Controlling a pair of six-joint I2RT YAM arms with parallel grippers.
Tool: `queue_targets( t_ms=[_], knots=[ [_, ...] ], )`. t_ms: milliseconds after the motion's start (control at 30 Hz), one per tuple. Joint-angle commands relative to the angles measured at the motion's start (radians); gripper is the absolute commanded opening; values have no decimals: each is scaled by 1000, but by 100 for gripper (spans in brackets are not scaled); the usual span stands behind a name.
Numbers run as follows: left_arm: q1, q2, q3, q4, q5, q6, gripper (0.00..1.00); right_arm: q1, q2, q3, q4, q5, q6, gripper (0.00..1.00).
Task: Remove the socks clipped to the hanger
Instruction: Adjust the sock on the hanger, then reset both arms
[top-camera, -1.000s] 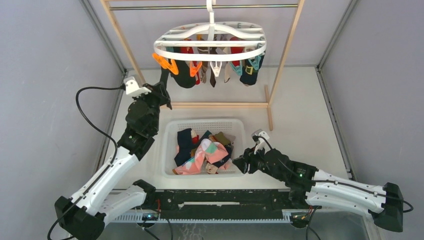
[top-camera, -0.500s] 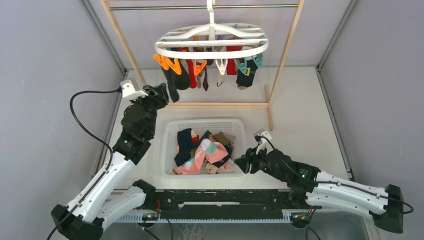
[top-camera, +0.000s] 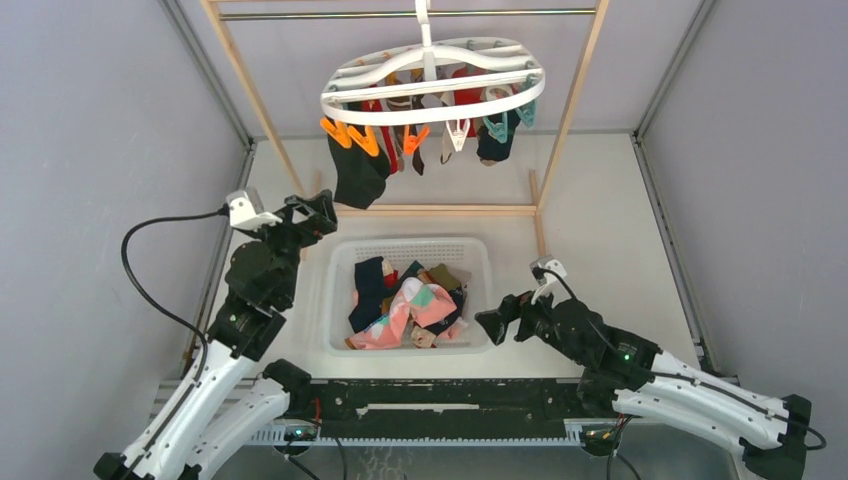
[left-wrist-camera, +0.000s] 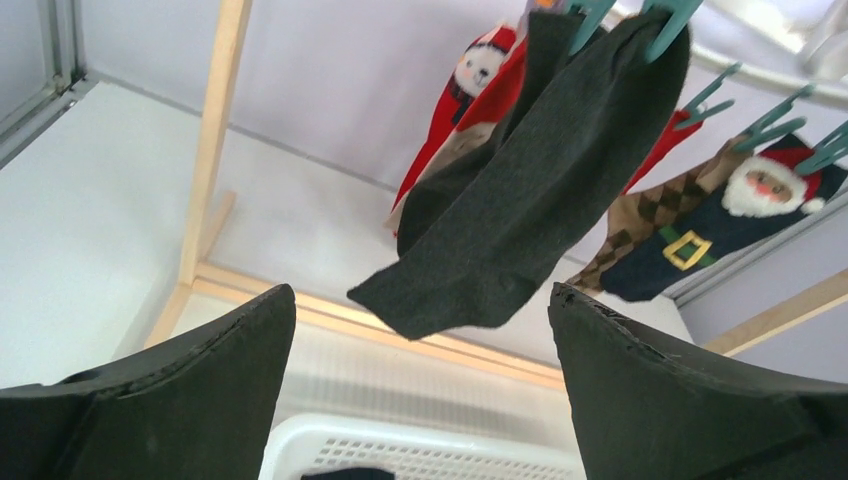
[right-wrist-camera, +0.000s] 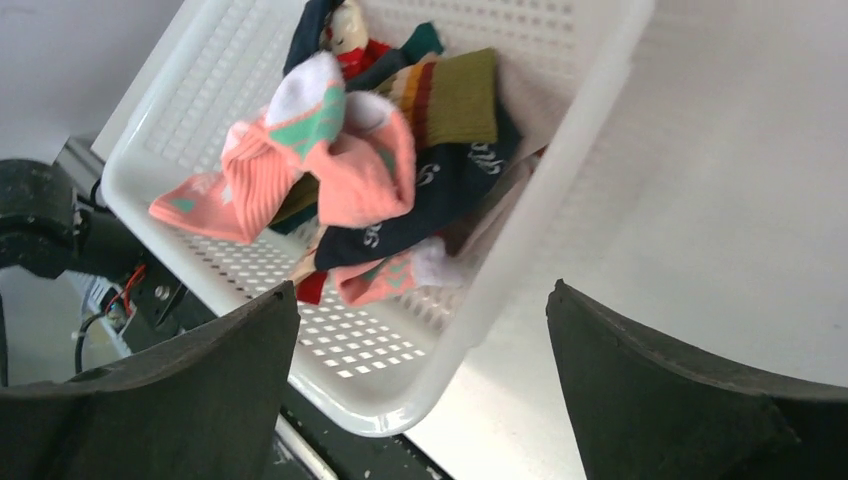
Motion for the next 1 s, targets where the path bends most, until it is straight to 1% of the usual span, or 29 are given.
queue_targets(
  t_ms=[0,233,367,500,567,700,767,867,967],
  knots=[
    [5,-72,-69,-33,16,35,100,-57,-47,8,-29,47,-57,100],
    [28,-98,-143,-95,-18,44,100,-167,-84,-5,-10,140,-150,100],
    [68,-141,-222,-84,-41,39,100,-262,-77,-18,32,132,-159,100],
    [82,-237,-328,-40,-94,57,100,-343,-61,-53,122,115,-178,100],
    [87,-278,-363,-30,-134,74,100,-375,-44,-72,170,142,-199,100],
    [88,-292,-422,-8,-224,114,100,-431,-34,-144,341,166,-261,100],
    [89,-285,-456,47,-261,131,100,-455,-43,-172,414,167,-287,100],
    [90,-282,-532,154,-272,187,100,-484,-42,-209,517,197,-335,100],
    [105,-273,-591,240,-326,198,100,-521,-23,-225,578,248,-363,100]
  ],
)
